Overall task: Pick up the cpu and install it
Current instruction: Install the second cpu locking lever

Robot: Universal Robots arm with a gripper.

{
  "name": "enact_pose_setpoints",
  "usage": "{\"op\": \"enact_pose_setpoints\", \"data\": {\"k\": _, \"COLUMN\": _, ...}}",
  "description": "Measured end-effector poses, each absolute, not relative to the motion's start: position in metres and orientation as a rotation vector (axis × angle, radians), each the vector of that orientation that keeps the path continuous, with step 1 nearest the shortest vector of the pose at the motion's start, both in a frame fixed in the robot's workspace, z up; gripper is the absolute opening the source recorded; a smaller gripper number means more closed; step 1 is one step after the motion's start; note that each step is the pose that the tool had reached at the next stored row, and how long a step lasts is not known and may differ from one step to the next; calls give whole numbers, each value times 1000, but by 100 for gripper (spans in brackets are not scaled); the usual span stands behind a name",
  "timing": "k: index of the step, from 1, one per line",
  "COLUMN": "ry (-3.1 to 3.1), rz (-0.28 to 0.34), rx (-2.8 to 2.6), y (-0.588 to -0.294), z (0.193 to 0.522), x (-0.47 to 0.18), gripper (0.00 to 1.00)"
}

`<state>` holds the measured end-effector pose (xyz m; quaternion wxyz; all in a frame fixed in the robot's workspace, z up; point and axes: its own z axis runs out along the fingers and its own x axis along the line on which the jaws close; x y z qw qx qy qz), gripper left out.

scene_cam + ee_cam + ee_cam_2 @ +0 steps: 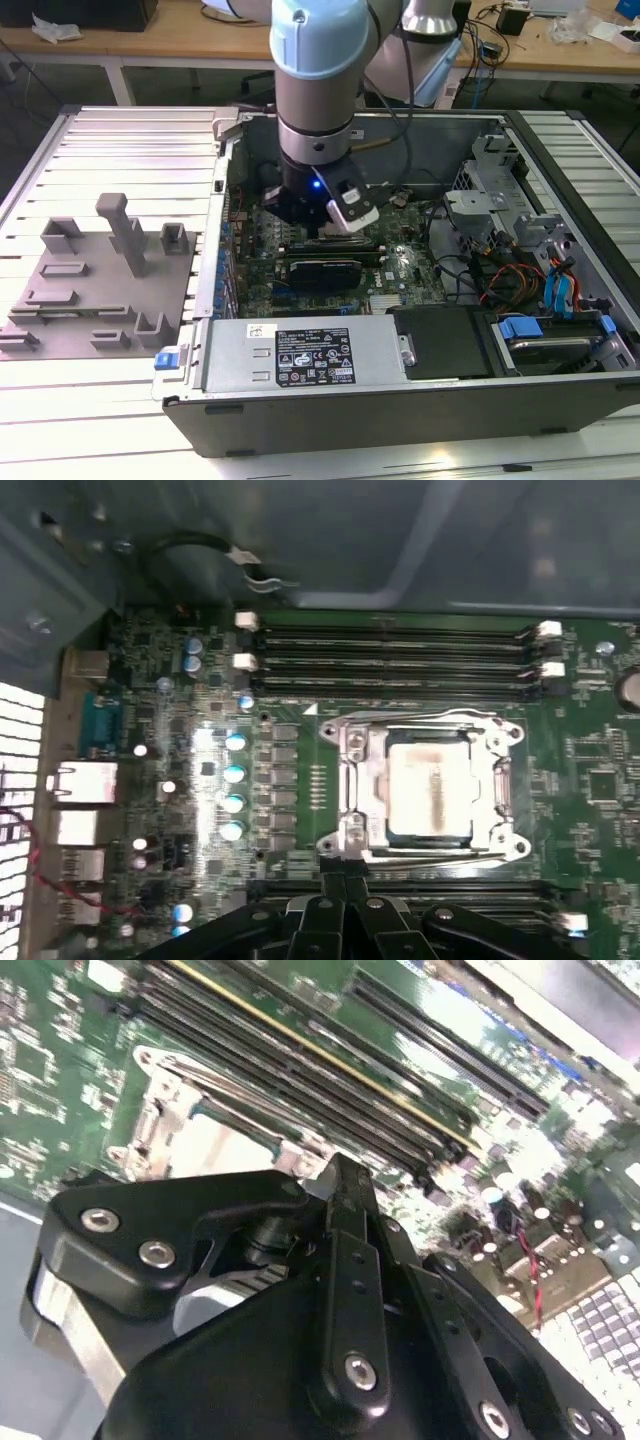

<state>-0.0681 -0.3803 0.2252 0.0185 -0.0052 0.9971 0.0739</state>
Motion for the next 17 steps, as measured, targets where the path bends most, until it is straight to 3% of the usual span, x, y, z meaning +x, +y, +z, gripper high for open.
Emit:
{"op": "enact_pose_setpoints", "data": {"k": 8, "ry": 3096, "rz": 229, "rx": -16, "y": -379, "z": 225, "x": -37, "gripper": 11}}
{"op": "enact_pose_setpoints", "data": {"k": 17, "ry": 3096, "rz": 229, "rx": -16, "y": -351, "z": 225, "x": -36, "gripper": 11}}
